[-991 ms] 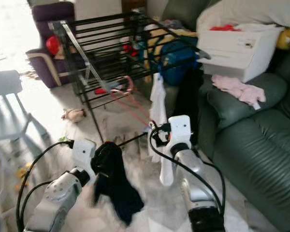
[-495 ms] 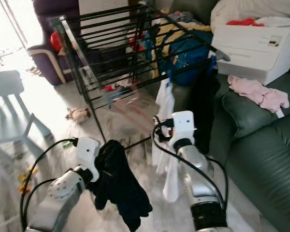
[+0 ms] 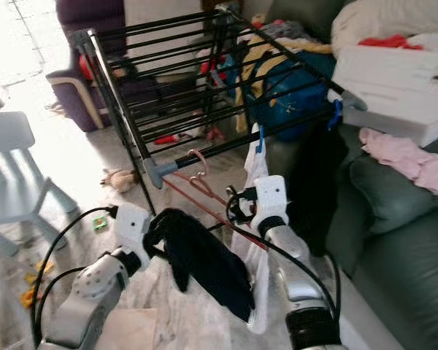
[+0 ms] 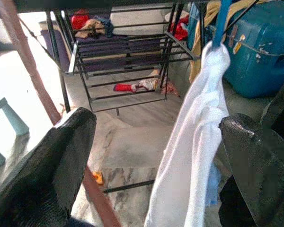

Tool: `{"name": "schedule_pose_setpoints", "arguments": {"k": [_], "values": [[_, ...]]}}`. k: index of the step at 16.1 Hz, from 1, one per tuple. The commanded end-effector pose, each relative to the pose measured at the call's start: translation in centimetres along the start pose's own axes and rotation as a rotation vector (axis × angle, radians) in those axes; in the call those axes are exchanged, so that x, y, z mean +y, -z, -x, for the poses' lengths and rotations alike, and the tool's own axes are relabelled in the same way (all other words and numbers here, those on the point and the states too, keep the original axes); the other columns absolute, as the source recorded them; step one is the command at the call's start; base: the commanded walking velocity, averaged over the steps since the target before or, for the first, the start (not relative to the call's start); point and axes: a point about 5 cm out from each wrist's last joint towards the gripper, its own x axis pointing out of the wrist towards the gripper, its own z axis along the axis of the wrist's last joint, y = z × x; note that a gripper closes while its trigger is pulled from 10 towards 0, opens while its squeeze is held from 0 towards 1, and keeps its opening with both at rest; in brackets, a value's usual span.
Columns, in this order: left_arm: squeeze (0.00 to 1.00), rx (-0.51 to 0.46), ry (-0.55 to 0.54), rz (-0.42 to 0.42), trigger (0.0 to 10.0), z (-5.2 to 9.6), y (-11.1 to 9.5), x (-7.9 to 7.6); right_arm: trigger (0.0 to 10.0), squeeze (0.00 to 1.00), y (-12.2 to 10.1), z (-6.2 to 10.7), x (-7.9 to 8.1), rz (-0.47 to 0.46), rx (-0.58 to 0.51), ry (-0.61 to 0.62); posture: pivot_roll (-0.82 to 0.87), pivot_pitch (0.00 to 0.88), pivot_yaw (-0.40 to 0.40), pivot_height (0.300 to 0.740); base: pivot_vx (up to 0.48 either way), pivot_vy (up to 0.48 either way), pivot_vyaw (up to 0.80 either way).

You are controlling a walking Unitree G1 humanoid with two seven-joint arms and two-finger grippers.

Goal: Hang hanger

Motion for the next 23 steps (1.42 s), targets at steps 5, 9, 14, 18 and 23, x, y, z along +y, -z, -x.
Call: {"name": "schedule_pose_setpoints", "arguments": {"k": [5, 9, 14, 18, 23], "values": [[0.0, 0.002, 0.006, -0.021, 10.0, -0.1, -0.3, 0.0, 10.0, 0.0, 0.5, 0.2, 0.5, 0.006, 0.027, -0.032, -0.09, 0.0, 0.06, 0.74, 0.0, 0.363, 0.0], [0.0, 0.003, 0.004, -0.028, 10.0, 0.0, -0.3, 0.1, 10.0, 0.0, 0.7, 0.1, 0.3, 0.022, 0.034, -0.015, -0.08, 0.0, 0.061, 0.74, 0.0, 0.48, 0.0], [0.0, -0.023, 0.025, -0.026, 10.0, 0.1, -0.6, -0.1, 10.0, 0.0, 0.7, 0.2, -1.4, 0.081, 0.038, 0.102, -0.08, 0.0, 0.067, 0.74, 0.0, 0.061, 0.0], [0.0, -0.028, 0.03, -0.031, 10.0, 0.1, -0.7, -0.4, 10.0, 0.0, 0.4, 0.1, -3.1, 0.137, 0.032, 0.19, -0.08, 0.0, 0.065, 0.74, 0.0, 0.0, 0.0], [0.0, -0.017, 0.027, -0.04, 10.0, 0.0, -0.7, -0.2, 10.0, 0.0, -0.6, -1.0, -6.1, 0.161, 0.08, 0.142, -0.08, 0.0, 0.07, 0.74, 0.0, 0.0, 0.0]]}}
